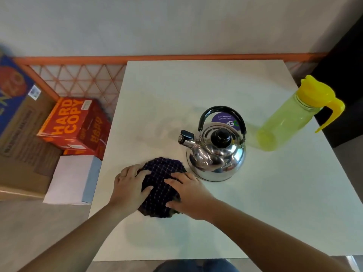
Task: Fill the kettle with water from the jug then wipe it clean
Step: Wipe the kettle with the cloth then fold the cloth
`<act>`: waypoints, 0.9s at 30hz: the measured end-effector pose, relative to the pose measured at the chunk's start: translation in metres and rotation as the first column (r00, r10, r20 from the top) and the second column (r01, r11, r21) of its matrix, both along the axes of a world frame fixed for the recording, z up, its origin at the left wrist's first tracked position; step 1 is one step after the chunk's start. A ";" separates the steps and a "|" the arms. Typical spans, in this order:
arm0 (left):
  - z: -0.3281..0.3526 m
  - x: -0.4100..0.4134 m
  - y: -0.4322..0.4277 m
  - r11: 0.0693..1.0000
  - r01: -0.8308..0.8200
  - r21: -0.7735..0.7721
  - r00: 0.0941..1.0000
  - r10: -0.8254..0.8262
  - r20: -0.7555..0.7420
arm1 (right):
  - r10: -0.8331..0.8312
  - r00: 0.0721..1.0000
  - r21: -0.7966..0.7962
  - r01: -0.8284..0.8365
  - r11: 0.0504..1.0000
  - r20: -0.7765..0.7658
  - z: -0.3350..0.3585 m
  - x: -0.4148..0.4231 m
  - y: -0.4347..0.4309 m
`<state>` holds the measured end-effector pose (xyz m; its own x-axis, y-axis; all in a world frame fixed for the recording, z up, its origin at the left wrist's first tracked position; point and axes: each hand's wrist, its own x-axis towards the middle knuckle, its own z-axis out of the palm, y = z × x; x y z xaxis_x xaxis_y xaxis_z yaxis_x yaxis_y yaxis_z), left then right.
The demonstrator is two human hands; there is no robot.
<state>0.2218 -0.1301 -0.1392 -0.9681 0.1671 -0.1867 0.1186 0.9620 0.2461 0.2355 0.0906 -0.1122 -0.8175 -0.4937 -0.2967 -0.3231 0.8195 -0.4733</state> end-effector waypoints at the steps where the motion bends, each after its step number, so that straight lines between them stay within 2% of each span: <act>1: 0.001 -0.003 0.002 1.000 0.010 -0.002 1.000 -0.010 0.000 | -0.045 0.999 -0.050 0.046 0.998 0.025 0.004 0.000 0.008; 3: 0.008 -0.014 0.009 1.000 0.015 0.027 1.000 -0.015 -0.005 | -0.125 0.987 -0.106 0.136 0.985 0.103 0.010 0.001 0.030; 5: 0.019 -0.029 0.021 0.996 0.015 0.085 1.000 -0.013 -0.019 | -0.187 0.973 -0.087 0.200 0.976 0.138 0.015 0.007 0.057; 11: 0.060 -0.084 0.068 0.939 -0.007 0.344 1.000 0.014 -0.017 | -0.325 0.943 0.060 0.321 0.945 0.070 0.024 0.009 0.134; 14: 0.080 -0.111 0.097 0.849 -0.090 0.521 0.996 0.086 0.032 | -0.430 0.902 0.056 0.428 0.902 0.038 0.035 -0.001 0.163; 16: 0.090 -0.125 0.113 0.835 -0.087 0.543 0.996 0.069 0.053 | -0.501 0.865 0.036 0.501 0.865 -0.001 0.043 -0.014 0.175; 18: 0.098 -0.134 0.129 0.862 -0.073 0.502 0.994 0.024 0.105 | -0.563 0.825 -0.001 0.563 0.826 -0.044 0.051 -0.032 0.182; 21: 0.105 -0.143 0.153 0.944 -0.001 0.329 0.985 -0.056 0.161 | -0.597 0.797 -0.061 0.594 0.802 -0.087 0.061 -0.060 0.179; 24: 0.102 -0.141 0.166 0.987 0.071 0.142 0.995 -0.080 0.057 | -0.602 0.797 -0.115 0.594 0.796 -0.047 0.069 -0.084 0.168; 27: 0.095 -0.137 0.168 0.992 0.106 0.072 0.990 -0.098 -0.097 | -0.603 0.798 -0.176 0.593 0.786 -0.005 0.075 -0.099 0.157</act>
<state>0.0850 0.0376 -0.0439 -0.9578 0.2763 -0.0792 0.2410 0.9222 0.3025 0.1364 0.2479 -0.0368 -0.9775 0.0642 -0.2010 0.1760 0.7734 -0.6089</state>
